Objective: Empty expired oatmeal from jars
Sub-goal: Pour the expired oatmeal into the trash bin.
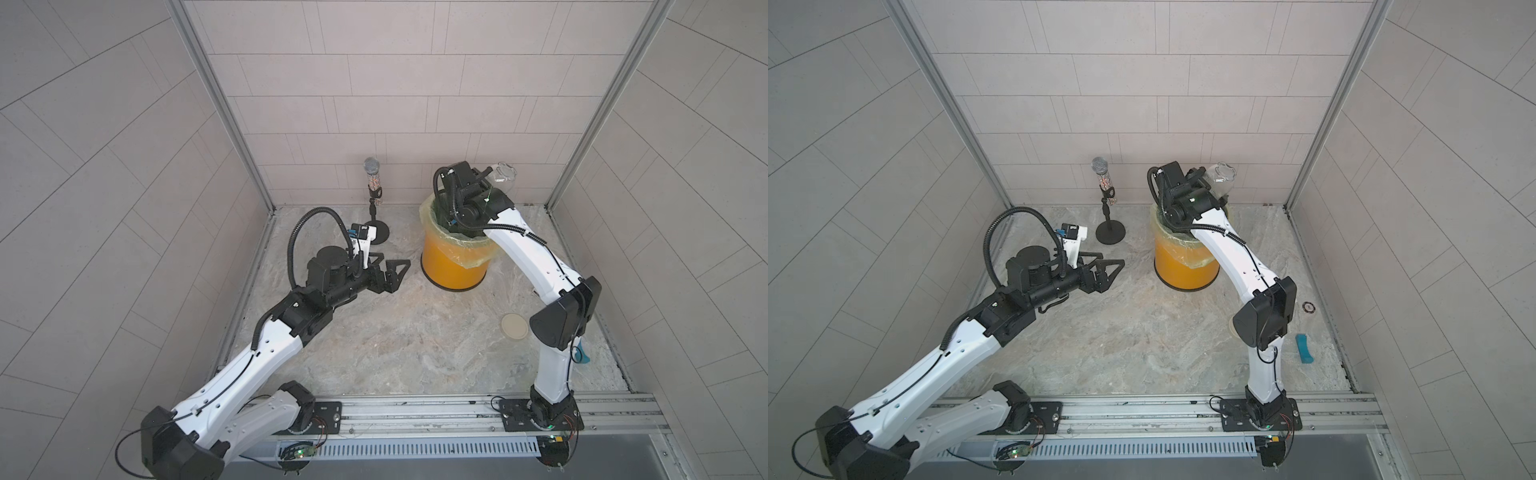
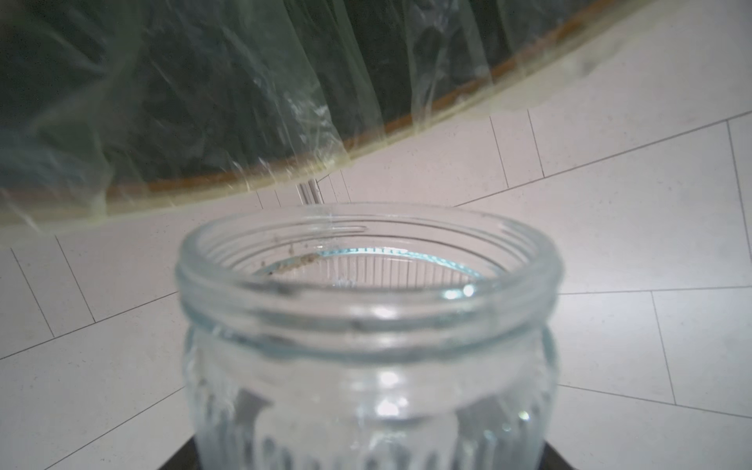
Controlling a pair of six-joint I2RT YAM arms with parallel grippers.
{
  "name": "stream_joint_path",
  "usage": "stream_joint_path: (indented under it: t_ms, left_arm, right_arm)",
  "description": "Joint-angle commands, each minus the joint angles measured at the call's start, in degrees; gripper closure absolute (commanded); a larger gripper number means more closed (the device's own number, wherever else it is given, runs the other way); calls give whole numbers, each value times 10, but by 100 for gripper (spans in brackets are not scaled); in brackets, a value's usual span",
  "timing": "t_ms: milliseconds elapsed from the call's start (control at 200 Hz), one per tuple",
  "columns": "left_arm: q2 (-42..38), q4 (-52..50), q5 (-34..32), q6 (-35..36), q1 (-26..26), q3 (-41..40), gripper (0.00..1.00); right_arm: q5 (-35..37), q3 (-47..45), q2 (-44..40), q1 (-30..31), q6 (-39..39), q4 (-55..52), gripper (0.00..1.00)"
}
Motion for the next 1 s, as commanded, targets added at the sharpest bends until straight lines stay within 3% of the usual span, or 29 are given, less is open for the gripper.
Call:
stream_joint_path:
  t_ms: [0,50,185,270,365,415,445,490,525,560,605,690,750,780,815,860,936,991]
  left_arm:
    - [-13,5,8,6,3,3,0]
    - [-15,3,7,7,3,2,0]
    - [-18,-6,4,8,3,5,0]
    - [-23,-1,3,6,3,1,0]
    - [-21,2,0,6,3,3,0]
    - [-15,13,3,1,3,1,0]
    - [-9,12,6,-2,3,6,0]
    - [-4,4,14,-2,3,17,0]
    - [-5,3,15,-2,3,17,0]
    - [-9,7,15,-2,3,11,0]
    - [-14,4,10,-2,3,8,0]
    - [-21,-2,8,3,3,3,0]
    - [-24,-4,4,4,4,0,0]
    - [-22,-6,4,6,3,2,0]
    - [-18,-13,5,8,3,7,0]
    - [-15,-16,8,9,3,10,0]
    - [-14,-24,4,13,3,10,0]
    - [-14,-33,-1,18,3,14,0]
  right_arm:
    - [22,75,12,8,-10,-90,100]
    - [55,83,23,5,10,-128,100]
    - [23,81,21,8,36,-141,100]
    - [22,74,16,11,75,-220,100]
    - [-9,68,12,11,47,-137,100]
    - [68,56,31,1,102,-244,100]
    - [104,42,38,-4,95,-208,100]
    - [49,63,39,8,52,-90,100]
    - [15,102,46,15,77,-139,100]
    - [35,111,54,16,105,-199,100]
    - [63,106,60,15,114,-198,100]
    - [-16,156,64,27,137,-177,100]
    - [5,148,67,26,182,-270,100]
    - [27,133,65,20,175,-236,100]
    - [1,147,64,19,164,-186,100]
    - [-42,180,64,19,184,-216,100]
    - [-27,165,57,13,196,-213,100]
    - [-58,174,49,9,217,-203,100]
